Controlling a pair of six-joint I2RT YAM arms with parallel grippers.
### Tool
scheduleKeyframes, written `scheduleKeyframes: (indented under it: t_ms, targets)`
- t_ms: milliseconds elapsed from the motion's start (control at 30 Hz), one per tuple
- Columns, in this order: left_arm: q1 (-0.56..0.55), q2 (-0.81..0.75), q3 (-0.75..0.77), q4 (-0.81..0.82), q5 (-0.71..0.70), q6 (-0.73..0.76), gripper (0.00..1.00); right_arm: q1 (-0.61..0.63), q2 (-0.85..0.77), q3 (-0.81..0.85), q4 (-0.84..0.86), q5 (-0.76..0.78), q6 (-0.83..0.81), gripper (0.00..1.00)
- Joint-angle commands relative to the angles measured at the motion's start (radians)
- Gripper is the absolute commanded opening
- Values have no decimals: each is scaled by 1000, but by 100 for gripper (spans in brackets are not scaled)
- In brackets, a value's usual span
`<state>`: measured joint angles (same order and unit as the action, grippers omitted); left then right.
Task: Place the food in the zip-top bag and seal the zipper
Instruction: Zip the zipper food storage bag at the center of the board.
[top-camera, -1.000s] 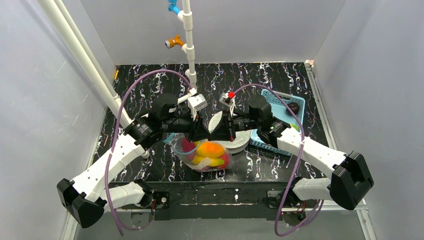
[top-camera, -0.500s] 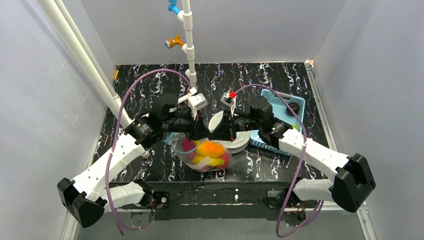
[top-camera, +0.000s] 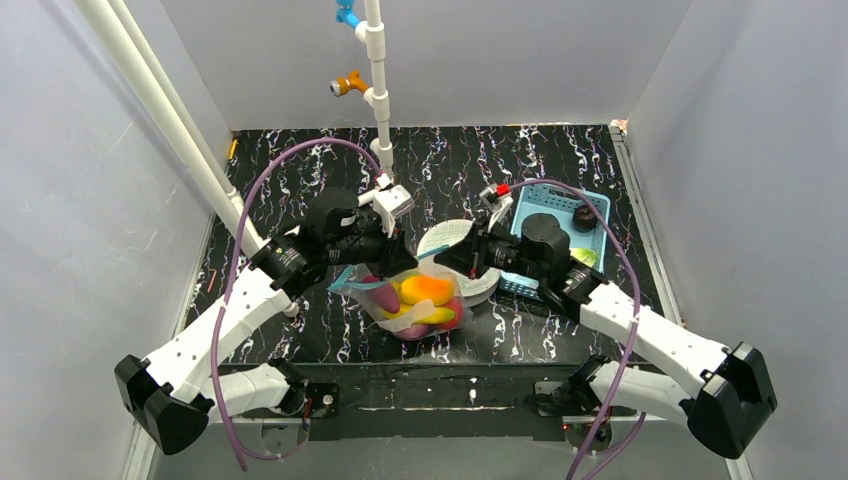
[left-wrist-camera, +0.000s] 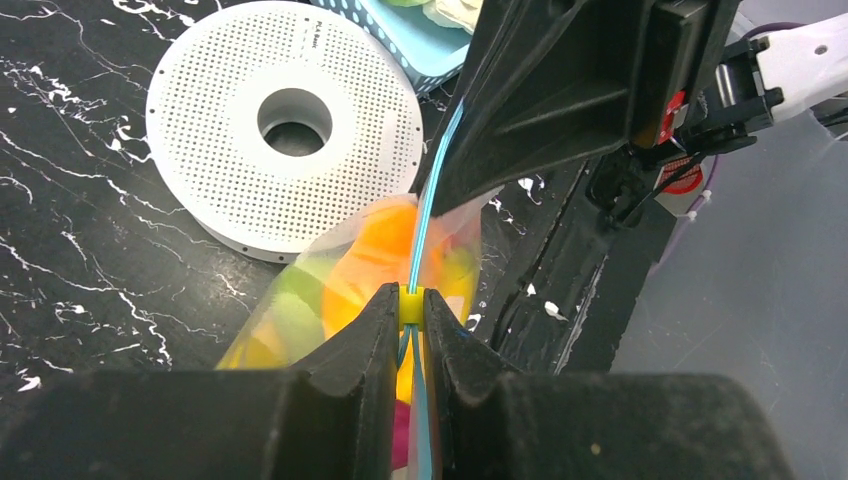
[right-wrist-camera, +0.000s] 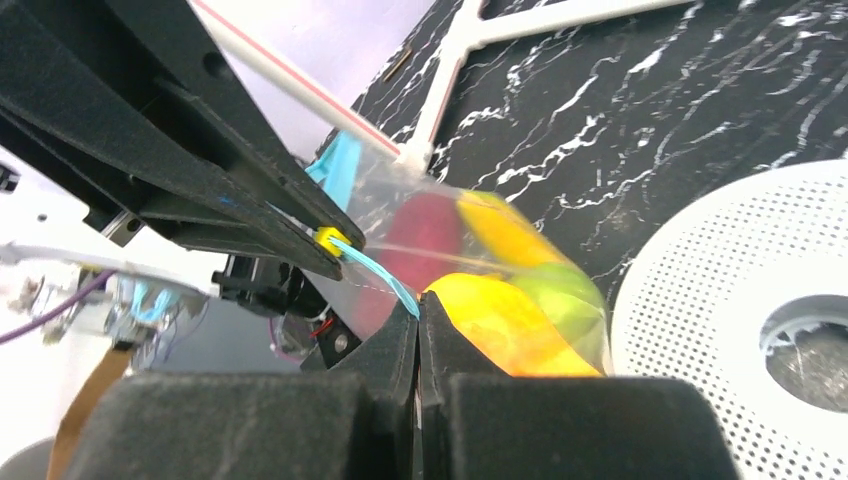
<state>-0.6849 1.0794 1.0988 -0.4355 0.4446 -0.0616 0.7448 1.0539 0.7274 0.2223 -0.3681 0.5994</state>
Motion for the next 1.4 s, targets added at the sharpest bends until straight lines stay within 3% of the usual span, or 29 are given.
scheduleKeyframes:
  t_ms: [0,833,1367]
  targets:
    - [1,-38,33,-75,-45,24,0,-46,-71,-38,-54,233,34,1]
    - [2,-165,-29,-227,-155,53,0,-59,-325,-110,-373,648,63,1]
    - [1,-258,-75,-324,-300,35,0,-59,-308,-68,-367,585,-40,1]
